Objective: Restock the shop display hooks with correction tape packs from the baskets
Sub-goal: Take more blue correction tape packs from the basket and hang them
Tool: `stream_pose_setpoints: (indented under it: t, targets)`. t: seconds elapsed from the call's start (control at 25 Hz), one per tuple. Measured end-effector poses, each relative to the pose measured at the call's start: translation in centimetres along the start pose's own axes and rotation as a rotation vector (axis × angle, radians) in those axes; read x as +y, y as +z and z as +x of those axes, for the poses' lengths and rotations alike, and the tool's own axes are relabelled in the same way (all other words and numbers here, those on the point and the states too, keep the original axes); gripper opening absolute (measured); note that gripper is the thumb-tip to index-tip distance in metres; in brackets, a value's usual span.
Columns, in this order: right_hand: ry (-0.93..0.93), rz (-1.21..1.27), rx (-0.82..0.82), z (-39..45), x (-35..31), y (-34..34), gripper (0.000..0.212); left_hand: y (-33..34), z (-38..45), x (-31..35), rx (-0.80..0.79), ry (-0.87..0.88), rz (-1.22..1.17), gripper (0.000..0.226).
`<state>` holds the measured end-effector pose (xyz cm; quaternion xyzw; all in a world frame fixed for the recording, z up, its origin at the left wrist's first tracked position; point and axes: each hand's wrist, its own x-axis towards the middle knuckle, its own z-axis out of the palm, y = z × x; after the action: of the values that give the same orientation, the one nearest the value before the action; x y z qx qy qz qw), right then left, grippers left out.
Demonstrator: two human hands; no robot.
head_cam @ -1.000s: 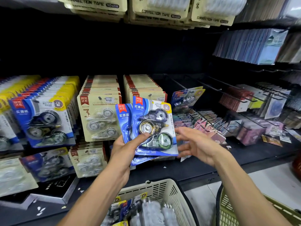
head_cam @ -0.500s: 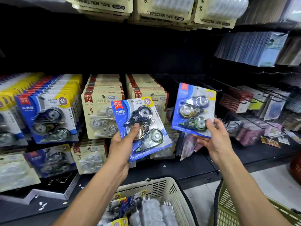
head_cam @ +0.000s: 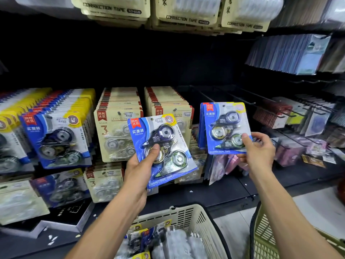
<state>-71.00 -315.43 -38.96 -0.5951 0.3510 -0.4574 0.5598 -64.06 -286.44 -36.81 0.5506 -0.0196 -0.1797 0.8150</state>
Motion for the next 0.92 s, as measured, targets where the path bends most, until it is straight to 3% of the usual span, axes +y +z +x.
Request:
stream_pose_setpoints:
  t: [0.24,0.44,0.6,0.76,0.84,0.92]
  targets:
    - [-0.128,-0.152,0.118,-0.1,0.3,0.7,0.017,0.5,0.0,-0.2,-0.013,0.003,0.002,0.02]
    - [-0.07,-0.202,-0.063,1.5,2.1,2.3,0.014,0.7,-0.1,-0.3,-0.008,-0.005,0.017,0.019]
    - [0.036,-0.107,-0.184,2.2,3.4,4.1,0.034,-0.2,-0.5,-0.3,0.005,-0.027,0.02,0.017]
    - [0.099,-0.253,-0.223,0.9,3.4,4.0,0.051,-0.9,-0.3,0.2,-0.045,-0.092,-0.066,0.025]
    - [0.158,-0.203,-0.391,-1.2,1.5,3.7,0.037,-0.7,-0.2,0.3,-0.093,-0.058,-0.095,0.026]
    - [0.245,-0.063,-0.777,-3.6,-0.9,3.4,0.035,-0.1,0.0,0.2,-0.134,-0.01,-0.134,0.029]
